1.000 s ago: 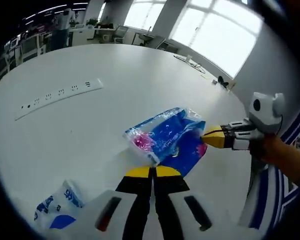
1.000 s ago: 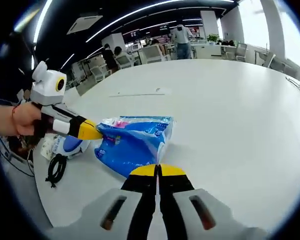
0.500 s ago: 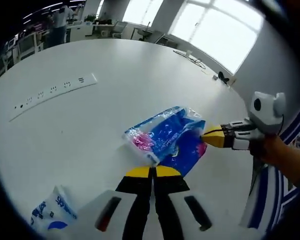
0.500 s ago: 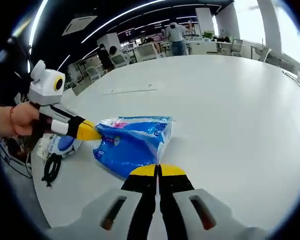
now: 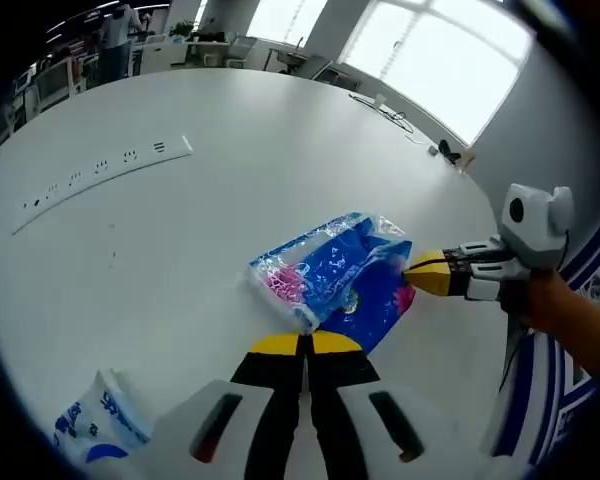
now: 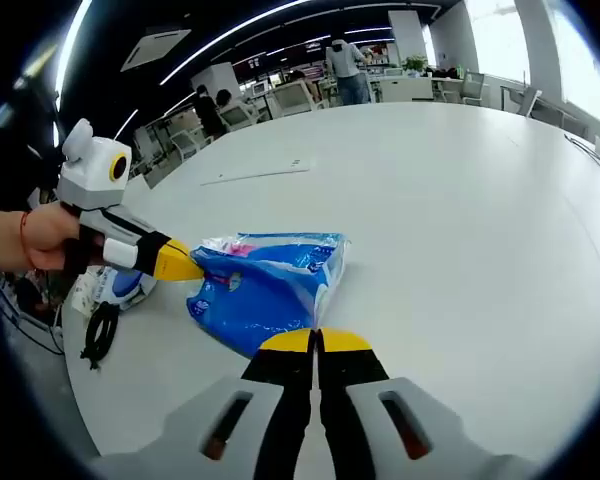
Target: Arrange the tabletop items into an orderly group along one side of the table until the central work area is clear of visible clutter.
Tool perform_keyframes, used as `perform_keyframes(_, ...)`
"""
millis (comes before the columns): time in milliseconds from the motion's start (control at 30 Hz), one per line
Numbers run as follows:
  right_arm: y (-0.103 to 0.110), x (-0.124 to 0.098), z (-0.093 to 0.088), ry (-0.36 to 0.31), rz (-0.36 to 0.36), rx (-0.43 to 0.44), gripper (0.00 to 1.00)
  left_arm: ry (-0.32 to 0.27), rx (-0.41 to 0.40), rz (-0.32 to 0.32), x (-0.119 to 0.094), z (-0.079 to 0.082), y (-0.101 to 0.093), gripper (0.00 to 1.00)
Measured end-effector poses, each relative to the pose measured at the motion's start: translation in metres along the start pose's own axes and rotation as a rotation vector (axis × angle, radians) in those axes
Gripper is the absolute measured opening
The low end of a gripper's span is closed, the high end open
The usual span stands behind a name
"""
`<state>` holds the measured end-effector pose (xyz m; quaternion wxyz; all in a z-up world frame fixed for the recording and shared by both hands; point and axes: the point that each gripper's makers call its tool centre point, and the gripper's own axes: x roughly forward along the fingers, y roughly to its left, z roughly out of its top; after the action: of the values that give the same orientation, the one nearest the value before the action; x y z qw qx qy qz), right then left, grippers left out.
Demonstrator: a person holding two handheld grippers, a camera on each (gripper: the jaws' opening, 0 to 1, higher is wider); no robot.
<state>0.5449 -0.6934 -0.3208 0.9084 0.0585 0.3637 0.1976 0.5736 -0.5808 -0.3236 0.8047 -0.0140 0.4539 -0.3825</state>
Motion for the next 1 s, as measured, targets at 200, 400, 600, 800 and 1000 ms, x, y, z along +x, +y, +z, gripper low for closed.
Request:
perform_keyframes(200, -0.0014, 0.0026, -0.0032, 0.006, -0.004, -0.004, 0.00, 0.000, -0.006, -0.003, 0.0024, -0.0022, -0.0001, 0.00)
perform_keyframes(400, -0.0025, 0.0043, -0.0054, 0.003, -0.005, -0.001, 0.00, -0.001, -0.010, -0.006, 0.0036, -0.0035, 0.0010, 0.02)
perform_keyframes(600, -0.0032, 0.0054, -0.0080, 0.005, -0.013, -0.002, 0.03, 0.003, -0.012, -0.007, 0.0042, -0.0056, 0.0002, 0.08)
perform_keyframes(800, -0.0036, 0.0053, -0.0076, 0.001, -0.019, -0.002, 0.06, 0.008, 0.004, -0.005, 0.0035, -0.0074, -0.0008, 0.09)
perform_keyframes(1000, -0.0041, 0.0032, -0.0055, -0.008, -0.025, 0.001, 0.07, 0.002, 0.002, -0.005, 0.0014, -0.0068, -0.0006, 0.13)
